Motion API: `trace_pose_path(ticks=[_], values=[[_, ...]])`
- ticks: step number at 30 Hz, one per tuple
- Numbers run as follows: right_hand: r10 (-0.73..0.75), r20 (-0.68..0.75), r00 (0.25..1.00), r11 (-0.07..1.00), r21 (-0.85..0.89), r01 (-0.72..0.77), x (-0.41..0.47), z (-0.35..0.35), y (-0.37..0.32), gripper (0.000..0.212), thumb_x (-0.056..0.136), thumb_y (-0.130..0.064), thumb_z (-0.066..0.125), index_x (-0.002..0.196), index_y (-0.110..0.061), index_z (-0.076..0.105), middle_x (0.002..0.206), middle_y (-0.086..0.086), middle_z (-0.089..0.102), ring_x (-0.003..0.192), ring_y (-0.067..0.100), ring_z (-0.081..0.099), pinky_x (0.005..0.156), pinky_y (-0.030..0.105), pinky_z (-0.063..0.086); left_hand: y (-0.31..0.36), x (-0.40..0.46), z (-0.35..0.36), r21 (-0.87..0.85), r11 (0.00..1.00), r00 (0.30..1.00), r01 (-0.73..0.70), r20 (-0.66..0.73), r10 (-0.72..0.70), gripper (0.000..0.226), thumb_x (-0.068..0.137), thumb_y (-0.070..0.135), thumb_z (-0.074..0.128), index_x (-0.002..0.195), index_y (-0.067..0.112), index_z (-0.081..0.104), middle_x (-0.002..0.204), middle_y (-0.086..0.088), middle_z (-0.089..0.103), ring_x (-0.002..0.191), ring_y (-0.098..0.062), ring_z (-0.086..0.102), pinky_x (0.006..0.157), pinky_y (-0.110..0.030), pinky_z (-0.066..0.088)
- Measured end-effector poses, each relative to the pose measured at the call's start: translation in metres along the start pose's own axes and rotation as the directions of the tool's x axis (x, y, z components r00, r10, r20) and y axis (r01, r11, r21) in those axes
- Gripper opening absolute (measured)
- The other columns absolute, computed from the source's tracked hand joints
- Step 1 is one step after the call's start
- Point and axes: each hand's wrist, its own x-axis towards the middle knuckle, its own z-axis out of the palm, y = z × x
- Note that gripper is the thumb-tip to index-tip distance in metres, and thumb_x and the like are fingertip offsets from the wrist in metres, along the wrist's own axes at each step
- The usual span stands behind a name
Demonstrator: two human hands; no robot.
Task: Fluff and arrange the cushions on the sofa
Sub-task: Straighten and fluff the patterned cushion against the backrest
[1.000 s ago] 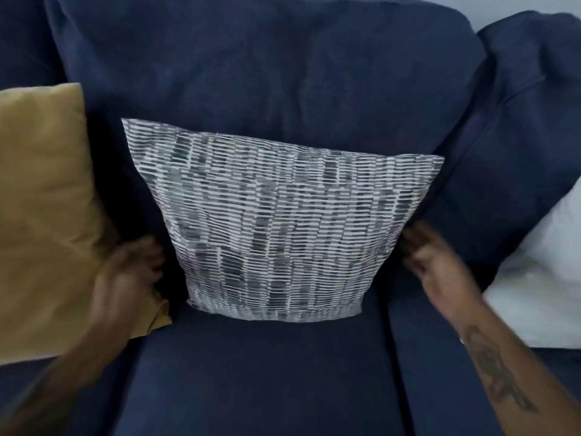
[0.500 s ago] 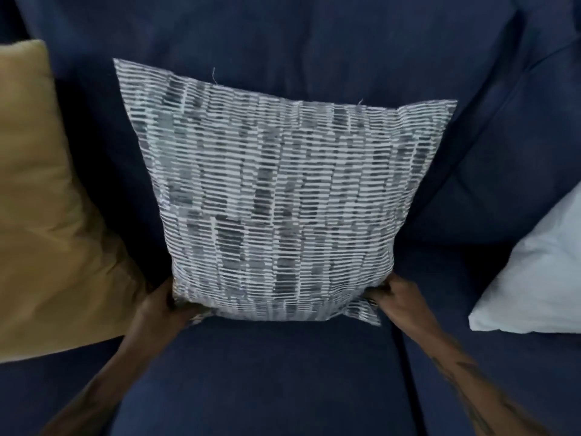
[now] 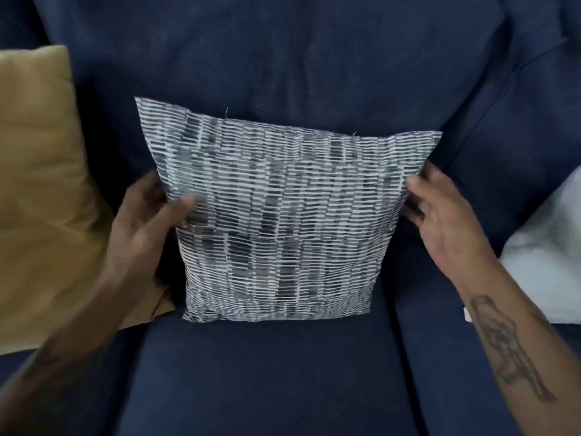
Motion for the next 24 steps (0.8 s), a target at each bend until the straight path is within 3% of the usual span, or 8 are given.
trace_pose_path(ticks=[2, 5, 9, 12, 15, 18, 22, 24], values=[[0.042, -0.082, 0.996, 0.999, -0.015, -0.043, 0.014, 0.015, -0.008, 0.030, 0.098, -0.022, 0.065, 0.128, -0.018, 0.067, 0.122, -0.005, 0.076, 0.110, 0.010, 0.072, 0.097, 0.029, 0.056, 0.023, 0.015, 0.015, 0.048, 0.997, 0.995, -0.061, -0.079, 0.065, 0.036, 0.098, 0.030, 0.073, 0.130, 0.015, 0.067, 0.120, 0.000, 0.078, 0.113, -0.016, 0.074, 0.091, -0.028, 0.061], [0.094, -0.202, 0.975, 0.994, -0.030, -0.102, 0.027, 0.024, -0.001, 0.030, 0.091, -0.019, 0.075, 0.120, -0.013, 0.068, 0.116, 0.000, 0.077, 0.109, 0.019, 0.073, 0.094, 0.032, 0.058, 0.030, 0.033, 0.022, 0.140, 0.989, 0.988, -0.045, -0.142, 0.065, 0.041, 0.096, 0.037, 0.075, 0.125, 0.007, 0.071, 0.118, -0.012, 0.078, 0.110, -0.024, 0.074, 0.097, -0.040, 0.060], [0.088, -0.234, 0.968, 0.992, -0.067, -0.106, 0.027, 0.021, 0.000, 0.017, 0.089, -0.021, 0.078, 0.101, -0.023, 0.067, 0.103, -0.010, 0.076, 0.089, 0.004, 0.072, 0.080, 0.023, 0.054, 0.031, 0.036, 0.015, 0.200, 0.979, 0.983, -0.042, -0.168, 0.077, 0.047, 0.091, 0.034, 0.081, 0.125, 0.004, 0.070, 0.111, -0.009, 0.077, 0.095, -0.015, 0.070, 0.082, -0.021, 0.058], [0.082, -0.245, 0.966, 0.993, -0.065, -0.101, 0.025, 0.020, -0.002, 0.018, 0.087, -0.022, 0.080, 0.099, -0.025, 0.066, 0.103, -0.011, 0.076, 0.087, 0.003, 0.071, 0.080, 0.023, 0.054, 0.034, 0.033, 0.012, 0.173, 0.984, 0.979, -0.034, -0.191, 0.067, 0.047, 0.090, 0.028, 0.083, 0.125, 0.001, 0.068, 0.109, -0.008, 0.076, 0.091, -0.012, 0.071, 0.071, -0.010, 0.056], [0.065, -0.236, 0.970, 0.995, -0.061, -0.082, 0.019, 0.020, -0.001, 0.022, 0.087, -0.030, 0.080, 0.103, -0.029, 0.066, 0.105, -0.014, 0.074, 0.086, -0.004, 0.072, 0.076, 0.015, 0.055, 0.035, 0.032, 0.014, 0.133, 0.990, 0.976, -0.039, -0.206, 0.066, 0.055, 0.087, 0.028, 0.086, 0.130, 0.000, 0.065, 0.106, -0.001, 0.076, 0.082, -0.002, 0.071, 0.068, -0.008, 0.054], [0.059, -0.227, 0.972, 0.993, -0.089, -0.081, 0.012, 0.021, 0.009, 0.031, 0.086, -0.035, 0.080, 0.112, -0.025, 0.066, 0.106, -0.014, 0.073, 0.087, -0.003, 0.071, 0.073, 0.013, 0.054, 0.033, 0.031, 0.020, 0.136, 0.990, 0.971, -0.046, -0.228, 0.077, 0.062, 0.085, 0.028, 0.088, 0.133, -0.001, 0.063, 0.117, -0.010, 0.077, 0.086, -0.007, 0.072, 0.068, -0.011, 0.056], [0.045, -0.281, 0.959, 0.988, -0.131, -0.085, 0.008, 0.023, 0.014, 0.029, 0.084, -0.040, 0.080, 0.107, -0.027, 0.067, 0.109, -0.009, 0.073, 0.105, 0.013, 0.070, 0.097, 0.033, 0.057, 0.033, 0.027, 0.026, 0.130, 0.991, 0.962, -0.037, -0.265, 0.070, 0.079, 0.069, 0.050, 0.091, 0.129, 0.005, 0.068, 0.113, -0.006, 0.080, 0.102, -0.020, 0.078, 0.092, -0.040, 0.064], [0.015, -0.273, 0.962, 0.973, -0.217, -0.077, 0.001, 0.027, 0.006, 0.041, 0.087, -0.044, 0.076, 0.122, -0.024, 0.064, 0.115, -0.013, 0.068, 0.113, 0.014, 0.066, 0.100, 0.030, 0.053, 0.035, 0.021, 0.024, 0.165, 0.986, 0.964, -0.034, -0.254, 0.076, 0.083, 0.065, 0.059, 0.088, 0.130, 0.010, 0.070, 0.113, 0.000, 0.081, 0.105, -0.017, 0.078, 0.095, -0.041, 0.063]])
